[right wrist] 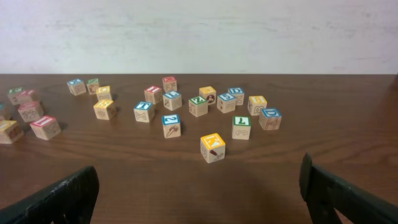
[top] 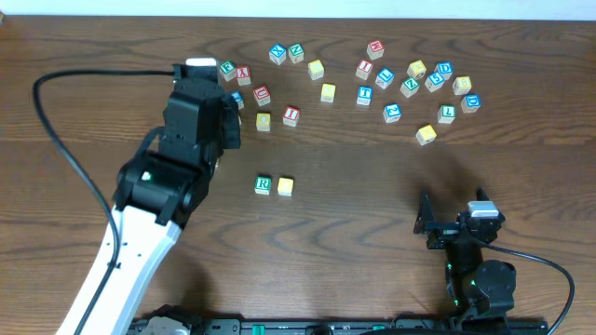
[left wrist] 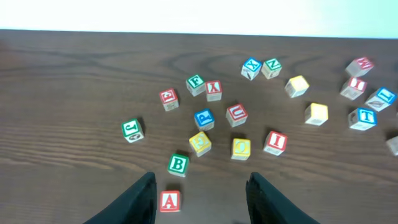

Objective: Spell out ROBOT
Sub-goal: 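Move the left gripper left over the green B block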

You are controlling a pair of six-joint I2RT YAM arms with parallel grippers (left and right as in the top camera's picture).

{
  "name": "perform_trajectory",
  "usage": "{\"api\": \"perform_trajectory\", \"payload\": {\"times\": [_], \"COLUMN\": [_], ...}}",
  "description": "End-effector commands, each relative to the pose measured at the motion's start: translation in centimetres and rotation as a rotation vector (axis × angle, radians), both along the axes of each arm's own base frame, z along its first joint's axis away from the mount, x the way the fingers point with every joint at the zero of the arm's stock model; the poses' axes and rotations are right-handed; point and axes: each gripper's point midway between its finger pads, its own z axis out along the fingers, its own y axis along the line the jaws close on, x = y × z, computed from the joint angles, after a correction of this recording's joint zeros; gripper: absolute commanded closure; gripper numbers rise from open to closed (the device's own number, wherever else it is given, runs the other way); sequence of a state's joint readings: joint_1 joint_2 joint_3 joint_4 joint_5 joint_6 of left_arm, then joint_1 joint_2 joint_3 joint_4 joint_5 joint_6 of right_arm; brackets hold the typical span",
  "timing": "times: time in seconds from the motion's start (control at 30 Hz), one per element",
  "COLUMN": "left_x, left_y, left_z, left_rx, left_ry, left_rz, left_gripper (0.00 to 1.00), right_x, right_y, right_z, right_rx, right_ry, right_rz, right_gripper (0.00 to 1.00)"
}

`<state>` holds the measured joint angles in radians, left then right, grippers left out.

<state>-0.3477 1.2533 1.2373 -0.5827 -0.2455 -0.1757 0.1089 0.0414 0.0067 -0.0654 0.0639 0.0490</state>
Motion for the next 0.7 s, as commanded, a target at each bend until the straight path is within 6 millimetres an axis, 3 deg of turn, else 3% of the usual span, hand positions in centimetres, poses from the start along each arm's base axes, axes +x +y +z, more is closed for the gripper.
{"api": "perform_trajectory", "payload": {"times": [0.0,0.13,0.43,0.67], "left_x": [1.1,2.3,4.1,4.6], "left_y": [0.5,1.2,2.4,2.7], "left_z": [0.0,-2.1,-9.2,-12.3], "left_rx": [0.046,0.073,0.101,0.086], "left_ry": [0.021,0.088,0.293,0.378], "left_rz": [0.0,0.021,0.012,0.006], "left_gripper": [0.54,0.55,0.59,0.59], "right_x": [0.0,0.0,0.0,0.0], "right_y": [0.0,0.0,0.0,0.0], "right_z": [-0.2,-0.2,-0.2,-0.2], "right_rx": [0.012,0.012,0.012,0.012], "right_ry": [0.008,0.008,0.008,0.008], "right_rz": [-0.003,-0.003,-0.003,-0.003], "right_gripper": [0.01,0.01,0.01,0.01]}}
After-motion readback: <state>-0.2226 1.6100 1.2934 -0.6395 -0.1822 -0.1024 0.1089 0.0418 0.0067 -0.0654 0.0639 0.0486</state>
